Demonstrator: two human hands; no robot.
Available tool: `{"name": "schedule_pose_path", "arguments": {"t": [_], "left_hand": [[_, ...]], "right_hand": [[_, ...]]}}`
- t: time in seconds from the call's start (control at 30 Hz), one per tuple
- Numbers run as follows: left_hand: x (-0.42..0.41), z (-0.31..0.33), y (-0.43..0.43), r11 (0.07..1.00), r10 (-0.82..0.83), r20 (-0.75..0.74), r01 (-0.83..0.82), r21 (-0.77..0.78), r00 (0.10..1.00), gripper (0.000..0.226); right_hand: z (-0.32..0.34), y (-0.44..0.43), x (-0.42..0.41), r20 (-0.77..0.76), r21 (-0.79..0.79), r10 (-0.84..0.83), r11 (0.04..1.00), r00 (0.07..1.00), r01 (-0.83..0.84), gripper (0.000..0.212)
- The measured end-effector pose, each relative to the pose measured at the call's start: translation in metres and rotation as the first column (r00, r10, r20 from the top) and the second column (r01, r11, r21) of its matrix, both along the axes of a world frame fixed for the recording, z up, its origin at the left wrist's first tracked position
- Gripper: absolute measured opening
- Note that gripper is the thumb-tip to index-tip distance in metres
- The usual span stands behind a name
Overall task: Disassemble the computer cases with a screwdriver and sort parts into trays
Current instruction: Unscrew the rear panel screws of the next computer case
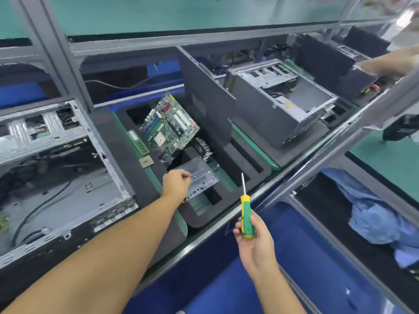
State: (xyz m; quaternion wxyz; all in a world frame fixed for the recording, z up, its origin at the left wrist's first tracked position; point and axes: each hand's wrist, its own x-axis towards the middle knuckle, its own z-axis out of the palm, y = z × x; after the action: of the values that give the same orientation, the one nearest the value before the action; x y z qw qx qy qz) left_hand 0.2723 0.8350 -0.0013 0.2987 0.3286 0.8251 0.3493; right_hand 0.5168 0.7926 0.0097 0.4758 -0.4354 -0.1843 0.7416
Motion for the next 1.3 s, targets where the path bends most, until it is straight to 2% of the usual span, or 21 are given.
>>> {"name": "schedule_pose_path", "arguments": {"t": [0.17,0.3,0.4,0.47,0.53,0.6,0.73,0.9,1.0,1.07,1.17,1.23,1.3], "left_hand": [[-0.001,-0.01,0.018,0.991,-0.114,0.001,0.114,-0.068,0.993,0.031],[-0.003,-0.009,0.001,0.996,-0.065,0.003,0.065,-0.059,0.998,0.03],[0.001,0.002,-0.029,0.999,-0.032,0.074,0.033,-0.016,0.997,0.025],[0.007,0.012,-0.055,0.999,-0.046,0.165,0.045,0.009,0.985,0.022],[0.012,0.025,-0.085,0.987,-0.159,0.229,0.157,0.03,0.96,0.02],[0.013,0.037,-0.118,0.951,-0.307,0.213,0.309,0.025,0.928,0.019],[-0.002,0.056,-0.187,0.856,-0.511,0.041,0.513,-0.068,0.859,0.022],[-0.046,0.078,-0.277,0.765,-0.643,-0.128,0.622,-0.167,0.755,0.027],[-0.078,0.09,-0.333,0.734,-0.677,-0.254,0.657,-0.169,0.691,0.029],[-0.098,0.098,-0.363,0.737,-0.652,-0.41,0.66,-0.145,0.638,0.029],[-0.129,0.108,-0.395,0.786,-0.413,-0.698,0.616,0.051,0.585,0.029],[-0.153,0.113,-0.405,0.826,-0.256,-0.775,0.547,0.135,0.578,0.036],[-0.176,0.114,-0.412,0.902,-0.294,-0.739,0.431,-0.005,0.606,0.054]], "right_hand": [[-0.009,0.007,0.003,-0.013,-0.043,-0.025,0.999,1.0,0.025,0.033],[-0.005,0.004,-0.006,-0.042,-0.045,0.002,0.999,0.999,-0.003,0.029],[0.005,-0.006,-0.023,-0.102,-0.027,0.084,0.996,0.991,-0.087,0.024],[0.014,-0.019,-0.039,-0.142,0.005,0.166,0.986,0.976,-0.167,0.029],[0.02,-0.036,-0.053,-0.181,0.04,0.232,0.973,0.956,-0.228,0.032],[0.024,-0.057,-0.066,-0.208,0.069,0.276,0.961,0.938,-0.267,0.031],[0.021,-0.115,-0.091,-0.242,0.077,0.324,0.946,0.915,-0.315,0.023],[0.004,-0.2,-0.127,-0.208,0.01,0.354,0.933,0.912,-0.36,0.021],[-0.008,-0.253,-0.153,-0.198,-0.019,0.385,0.918,0.902,-0.396,0.018],[-0.015,-0.283,-0.168,-0.211,-0.024,0.405,0.908,0.89,-0.419,0.018],[-0.022,-0.318,-0.187,-0.16,-0.055,0.469,0.874,0.869,-0.482,0.019],[-0.026,-0.338,-0.196,-0.042,-0.06,0.529,0.845,0.848,-0.531,0.02],[-0.029,-0.354,-0.201,0.2,-0.049,0.588,0.805,0.784,-0.591,0.018]]}}
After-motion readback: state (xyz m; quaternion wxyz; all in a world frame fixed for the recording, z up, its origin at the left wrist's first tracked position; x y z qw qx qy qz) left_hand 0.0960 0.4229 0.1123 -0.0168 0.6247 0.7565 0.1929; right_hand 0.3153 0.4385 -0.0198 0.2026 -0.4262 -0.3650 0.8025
